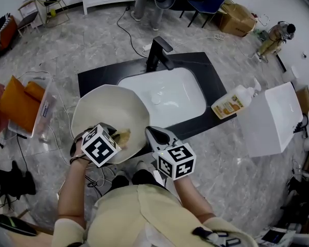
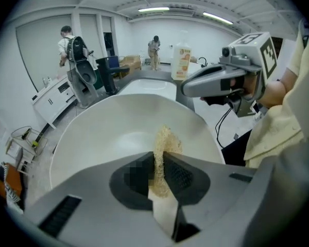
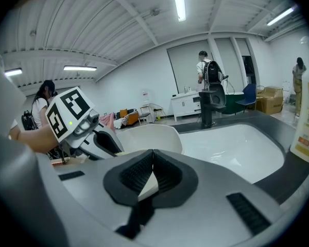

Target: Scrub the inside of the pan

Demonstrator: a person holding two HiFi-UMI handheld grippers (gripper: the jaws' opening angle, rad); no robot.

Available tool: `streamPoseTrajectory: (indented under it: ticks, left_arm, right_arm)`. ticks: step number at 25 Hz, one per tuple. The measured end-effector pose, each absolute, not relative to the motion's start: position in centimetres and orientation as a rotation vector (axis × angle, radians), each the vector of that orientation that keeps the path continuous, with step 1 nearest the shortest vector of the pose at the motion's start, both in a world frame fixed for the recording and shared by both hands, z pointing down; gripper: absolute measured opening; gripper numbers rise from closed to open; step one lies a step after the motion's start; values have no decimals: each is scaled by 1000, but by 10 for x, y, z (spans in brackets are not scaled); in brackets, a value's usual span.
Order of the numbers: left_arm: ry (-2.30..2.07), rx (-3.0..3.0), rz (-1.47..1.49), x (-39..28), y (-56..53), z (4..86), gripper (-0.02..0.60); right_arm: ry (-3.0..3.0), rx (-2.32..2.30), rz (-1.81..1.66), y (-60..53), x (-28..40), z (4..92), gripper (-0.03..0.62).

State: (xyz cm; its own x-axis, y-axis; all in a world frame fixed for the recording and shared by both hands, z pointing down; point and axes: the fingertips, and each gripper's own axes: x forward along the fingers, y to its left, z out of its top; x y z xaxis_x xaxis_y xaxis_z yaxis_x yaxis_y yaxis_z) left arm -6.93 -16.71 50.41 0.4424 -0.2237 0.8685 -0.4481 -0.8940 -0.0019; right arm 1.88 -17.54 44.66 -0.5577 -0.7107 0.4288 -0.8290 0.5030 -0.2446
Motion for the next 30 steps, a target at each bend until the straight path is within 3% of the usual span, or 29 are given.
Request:
streamPoseTrajectory:
  ticks: [17, 30]
  left_arm:
    - [-941, 2509, 955, -85, -166, 444, 54]
    - [-1169, 2493, 752, -98, -180, 426, 53]
  right_arm:
    - [-2505, 1324, 602, -170, 20, 434, 15]
    - [-2526, 1309, 564, -167, 21, 428, 14]
